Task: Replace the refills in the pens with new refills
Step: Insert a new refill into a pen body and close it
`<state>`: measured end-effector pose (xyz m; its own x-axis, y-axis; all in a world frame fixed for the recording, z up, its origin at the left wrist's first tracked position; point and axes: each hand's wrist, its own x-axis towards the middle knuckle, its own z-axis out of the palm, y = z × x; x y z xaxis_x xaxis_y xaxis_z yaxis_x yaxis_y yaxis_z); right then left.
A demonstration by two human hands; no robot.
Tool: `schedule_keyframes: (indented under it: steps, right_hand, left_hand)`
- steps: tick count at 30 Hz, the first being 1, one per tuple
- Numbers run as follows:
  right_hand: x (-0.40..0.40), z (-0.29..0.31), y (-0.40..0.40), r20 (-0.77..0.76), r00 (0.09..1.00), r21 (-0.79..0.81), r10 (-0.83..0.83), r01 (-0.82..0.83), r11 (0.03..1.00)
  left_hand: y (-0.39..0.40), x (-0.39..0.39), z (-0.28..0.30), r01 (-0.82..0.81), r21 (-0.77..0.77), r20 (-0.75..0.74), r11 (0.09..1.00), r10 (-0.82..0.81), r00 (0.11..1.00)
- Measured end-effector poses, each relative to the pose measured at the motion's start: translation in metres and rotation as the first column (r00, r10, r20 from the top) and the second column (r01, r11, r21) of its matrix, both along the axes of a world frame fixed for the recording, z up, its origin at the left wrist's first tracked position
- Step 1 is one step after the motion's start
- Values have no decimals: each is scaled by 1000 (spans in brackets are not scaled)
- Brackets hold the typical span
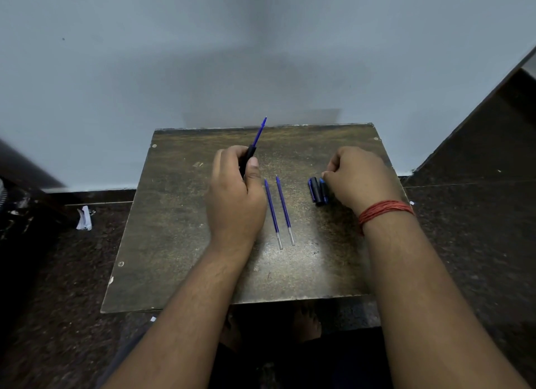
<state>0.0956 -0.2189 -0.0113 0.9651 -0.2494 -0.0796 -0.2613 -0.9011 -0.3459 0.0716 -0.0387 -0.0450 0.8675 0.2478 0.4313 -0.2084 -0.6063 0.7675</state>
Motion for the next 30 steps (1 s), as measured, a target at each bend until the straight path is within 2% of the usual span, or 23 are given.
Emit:
schedule_keyframes:
  steps: [5, 9, 11, 12, 14, 16, 18, 19, 20, 26, 30]
  right_hand:
    - [-2, -2, 10, -87, 996, -49, 18, -22, 999]
    - [-3, 0, 14, -92, 995, -66, 22, -28, 997]
    - [-2, 4, 14, 14, 1000, 35, 7, -7, 999]
    - [-1, 9, 14, 100, 995, 158, -12, -4, 987]
    - [0, 19, 17, 257, 962, 495, -94, -48, 868]
    - [-1, 24, 22, 322, 921, 764, -217, -117, 634]
    - [-1, 23, 27, 288, 896, 904, -337, -138, 405]
    - [0, 21, 28, 276, 885, 929, -374, -146, 340]
    - [1, 19, 29, 277, 876, 937, -395, -154, 314]
    - [3, 15, 27, 362, 827, 896, -430, -182, 405]
    - [3, 13, 28, 370, 835, 877, -407, -168, 451]
  left_hand:
    - [-1, -1, 0, 24, -9, 0, 1000, -24, 1000]
    - [-1, -1, 1, 30, -7, -5, 1000, -30, 1000]
    - [-2, -1, 0, 38, -6, -1, 999, -38, 999]
    - [-2, -1, 0, 45, -4, 2, 999, -45, 999]
    - [-2, -1, -2, 68, 11, 7, 998, -68, 998]
    - [-2, -1, -2, 92, 37, 11, 995, -92, 996]
    - [-3, -2, -2, 121, 61, 13, 991, -122, 992]
    - [-3, -3, -2, 136, 72, 14, 988, -137, 990]
    - [-4, -4, -2, 147, 85, 15, 985, -149, 989]
    - [-4, -4, -2, 176, 134, 15, 975, -180, 984]
    - [-5, -6, -1, 191, 147, 13, 970, -195, 981]
